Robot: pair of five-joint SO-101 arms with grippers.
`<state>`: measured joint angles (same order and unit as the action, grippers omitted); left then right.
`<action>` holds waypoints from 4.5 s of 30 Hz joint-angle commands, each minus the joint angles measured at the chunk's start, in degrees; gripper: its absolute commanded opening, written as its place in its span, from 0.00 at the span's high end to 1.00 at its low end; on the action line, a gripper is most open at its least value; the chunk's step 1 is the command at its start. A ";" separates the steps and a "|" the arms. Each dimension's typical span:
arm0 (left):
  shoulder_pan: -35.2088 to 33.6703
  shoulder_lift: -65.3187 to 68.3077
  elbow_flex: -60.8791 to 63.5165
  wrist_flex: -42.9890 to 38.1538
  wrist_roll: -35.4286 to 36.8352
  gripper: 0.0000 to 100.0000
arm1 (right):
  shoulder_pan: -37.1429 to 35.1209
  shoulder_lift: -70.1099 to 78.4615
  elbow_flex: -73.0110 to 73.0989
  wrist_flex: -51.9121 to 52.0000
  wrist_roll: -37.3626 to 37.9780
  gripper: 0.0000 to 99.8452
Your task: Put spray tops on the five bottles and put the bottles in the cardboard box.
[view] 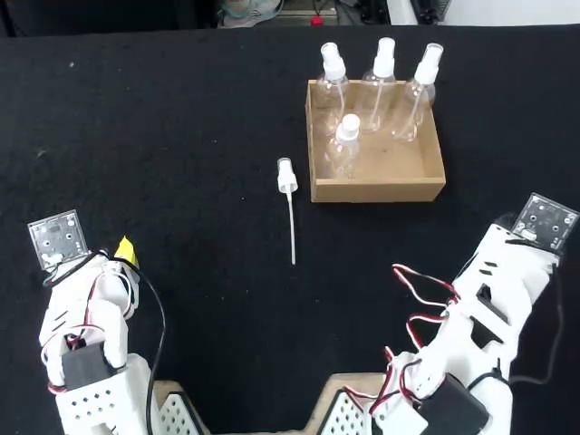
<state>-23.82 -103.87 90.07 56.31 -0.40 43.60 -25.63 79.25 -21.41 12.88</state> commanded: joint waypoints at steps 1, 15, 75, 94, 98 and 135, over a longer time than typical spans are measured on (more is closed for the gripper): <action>-0.48 -0.44 -0.48 0.18 0.26 0.81 | 0.26 -3.38 -3.38 -1.67 -0.53 0.98; 4.53 0.09 -6.55 0.53 0.26 0.81 | 1.32 -31.69 -17.19 48.35 -0.26 0.98; 46.64 118.15 -76.26 -15.30 13.01 0.81 | -11.69 -82.68 -9.27 89.67 -0.53 0.98; 41.19 115.08 -75.21 5.36 4.75 0.97 | -11.78 -82.68 -6.73 89.23 -0.53 0.98; 38.64 104.79 -65.10 5.27 0.18 0.97 | -11.78 -82.68 -6.81 89.14 -0.53 0.98; 29.76 96.88 -66.59 5.80 -25.05 0.74 | -16.97 -82.68 -6.81 88.79 -0.62 0.98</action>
<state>3.87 -9.98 26.77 65.63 -26.24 27.52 -103.16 73.10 68.35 12.88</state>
